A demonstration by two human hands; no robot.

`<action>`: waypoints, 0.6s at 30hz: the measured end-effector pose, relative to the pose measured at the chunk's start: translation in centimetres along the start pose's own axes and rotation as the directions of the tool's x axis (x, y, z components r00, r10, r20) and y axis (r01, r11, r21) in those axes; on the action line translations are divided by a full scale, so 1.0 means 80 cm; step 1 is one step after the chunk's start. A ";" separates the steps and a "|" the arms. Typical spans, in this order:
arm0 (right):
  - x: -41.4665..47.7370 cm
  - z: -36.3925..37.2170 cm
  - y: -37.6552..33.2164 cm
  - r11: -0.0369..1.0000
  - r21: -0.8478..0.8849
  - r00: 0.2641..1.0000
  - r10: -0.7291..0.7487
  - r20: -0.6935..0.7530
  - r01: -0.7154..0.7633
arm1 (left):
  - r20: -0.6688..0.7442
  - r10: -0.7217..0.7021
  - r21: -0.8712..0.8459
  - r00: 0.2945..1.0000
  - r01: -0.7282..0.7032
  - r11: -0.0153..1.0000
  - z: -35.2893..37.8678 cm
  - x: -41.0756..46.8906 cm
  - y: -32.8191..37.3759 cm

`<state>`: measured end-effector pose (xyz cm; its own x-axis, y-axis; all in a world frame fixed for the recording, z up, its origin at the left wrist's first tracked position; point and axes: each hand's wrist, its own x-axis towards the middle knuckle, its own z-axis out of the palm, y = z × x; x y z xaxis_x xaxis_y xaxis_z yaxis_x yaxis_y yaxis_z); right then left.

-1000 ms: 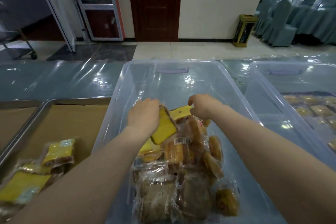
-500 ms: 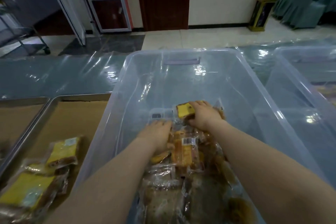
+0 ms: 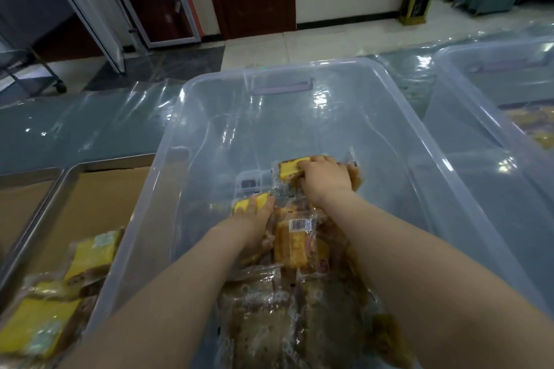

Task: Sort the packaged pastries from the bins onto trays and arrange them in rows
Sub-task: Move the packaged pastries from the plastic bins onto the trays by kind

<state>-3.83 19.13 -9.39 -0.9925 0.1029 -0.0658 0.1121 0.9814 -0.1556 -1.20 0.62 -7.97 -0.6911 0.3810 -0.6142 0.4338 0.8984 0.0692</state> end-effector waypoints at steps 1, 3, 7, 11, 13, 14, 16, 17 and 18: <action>-0.002 0.001 -0.001 1.000 -0.022 1.000 0.000 -0.017 -0.001 | -0.003 0.004 -0.025 1.000 -0.004 1.000 0.001 -0.001 0.000; -0.007 -0.001 0.000 1.000 -0.020 0.999 0.006 -0.038 -0.007 | -0.006 0.022 -0.070 1.000 -0.023 0.997 0.000 -0.004 0.000; -0.013 -0.006 0.001 0.999 0.035 1.000 0.003 -0.023 -0.002 | -0.022 0.003 -0.123 1.000 -0.005 0.992 -0.014 -0.011 -0.002; -0.022 -0.006 -0.003 0.998 0.056 1.000 0.005 0.004 -0.005 | -0.170 -0.074 -0.036 0.983 0.069 0.997 -0.029 -0.024 0.008; -0.023 -0.015 -0.005 0.998 0.057 1.000 -0.007 -0.013 0.008 | -0.228 -0.096 -0.016 0.969 0.095 0.995 -0.042 -0.033 0.014; -0.022 -0.024 -0.006 0.998 0.056 0.999 -0.015 -0.029 0.016 | -0.264 -0.105 -0.034 0.959 0.100 0.994 -0.050 -0.037 0.016; -0.021 -0.047 -0.008 0.997 0.072 0.996 -0.010 -0.090 0.017 | -0.356 -0.128 -0.118 0.926 0.092 0.989 -0.069 -0.049 0.017; -0.021 -0.061 -0.010 0.995 0.099 0.991 0.009 -0.133 0.004 | -0.406 -0.137 -0.161 0.904 0.077 0.984 -0.080 -0.056 0.017; -0.024 -0.076 -0.012 0.990 0.138 0.984 0.034 -0.175 -0.009 | -0.451 -0.139 -0.191 0.882 0.057 0.980 -0.091 -0.064 0.018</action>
<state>-2.34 18.97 -3.09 -0.9813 0.1628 0.1025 0.1271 0.9486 -0.2899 -1.28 1.53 0.99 -0.9302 0.3099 -0.1966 0.2757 0.9437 0.1830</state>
